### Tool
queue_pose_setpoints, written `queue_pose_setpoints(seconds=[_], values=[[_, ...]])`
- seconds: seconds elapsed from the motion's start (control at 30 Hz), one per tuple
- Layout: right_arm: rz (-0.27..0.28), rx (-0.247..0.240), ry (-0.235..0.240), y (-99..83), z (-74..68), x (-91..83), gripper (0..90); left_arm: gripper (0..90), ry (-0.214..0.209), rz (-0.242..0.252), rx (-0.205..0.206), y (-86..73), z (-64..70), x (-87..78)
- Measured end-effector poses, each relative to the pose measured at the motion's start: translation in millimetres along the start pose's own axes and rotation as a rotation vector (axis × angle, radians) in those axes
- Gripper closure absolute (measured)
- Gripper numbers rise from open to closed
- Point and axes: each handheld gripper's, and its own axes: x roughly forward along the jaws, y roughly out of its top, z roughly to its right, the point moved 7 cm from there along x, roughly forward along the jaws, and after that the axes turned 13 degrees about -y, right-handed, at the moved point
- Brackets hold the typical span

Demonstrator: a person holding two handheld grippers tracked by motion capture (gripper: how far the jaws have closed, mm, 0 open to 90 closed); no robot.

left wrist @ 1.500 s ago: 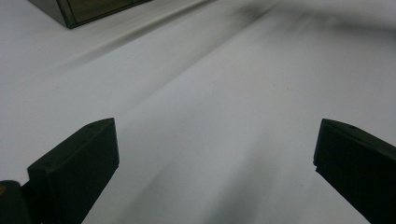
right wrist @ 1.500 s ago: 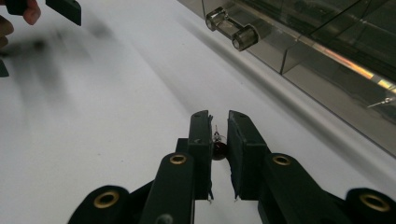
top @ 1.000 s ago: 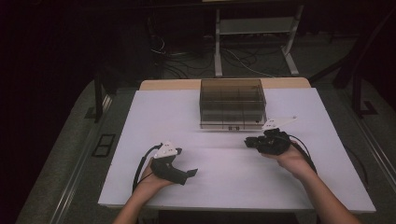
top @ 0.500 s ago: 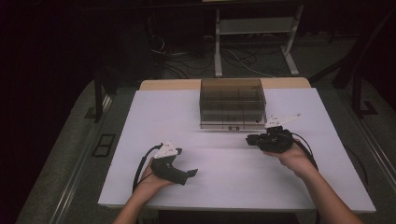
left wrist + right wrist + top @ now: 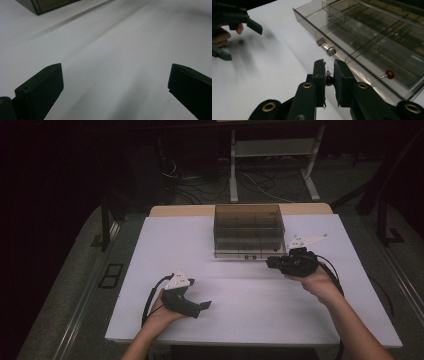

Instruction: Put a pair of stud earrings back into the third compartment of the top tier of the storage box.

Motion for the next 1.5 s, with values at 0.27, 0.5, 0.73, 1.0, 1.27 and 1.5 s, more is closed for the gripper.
queue_pose_setpoints(seconds=[0.27, 0.5, 0.73, 1.0, 1.27, 1.5], values=[[0.009, 0.014, -0.015, 13.6, 11.6, 1.1, 78.6, 0.0, -0.001, 0.004, -0.009, 0.0, 0.0, -0.1], [0.003, 0.025, -0.032, 21.7, 20.5, 6.8, 78.6, 0.0, -0.001, 0.004, -0.010, -0.1, -0.4, 0.2], [0.001, 0.046, -0.053, 26.1, 31.2, 12.5, 78.6, 0.0, -0.005, 0.003, -0.011, -0.5, 0.2, 1.3], [-0.004, 0.067, -0.079, 27.3, 44.9, 21.5, 78.6, 0.0, -0.007, 0.001, -0.011, -0.7, -0.4, 1.7], [-0.023, 0.083, -0.110, 22.9, 53.8, 29.1, 78.5, 0.0, -0.007, 0.000, -0.015, -1.3, -0.4, 2.1], [-0.047, 0.075, -0.126, 19.5, 53.9, 37.2, 78.3, 0.0, -0.005, -0.001, -0.013, -1.7, 0.2, 1.9]])
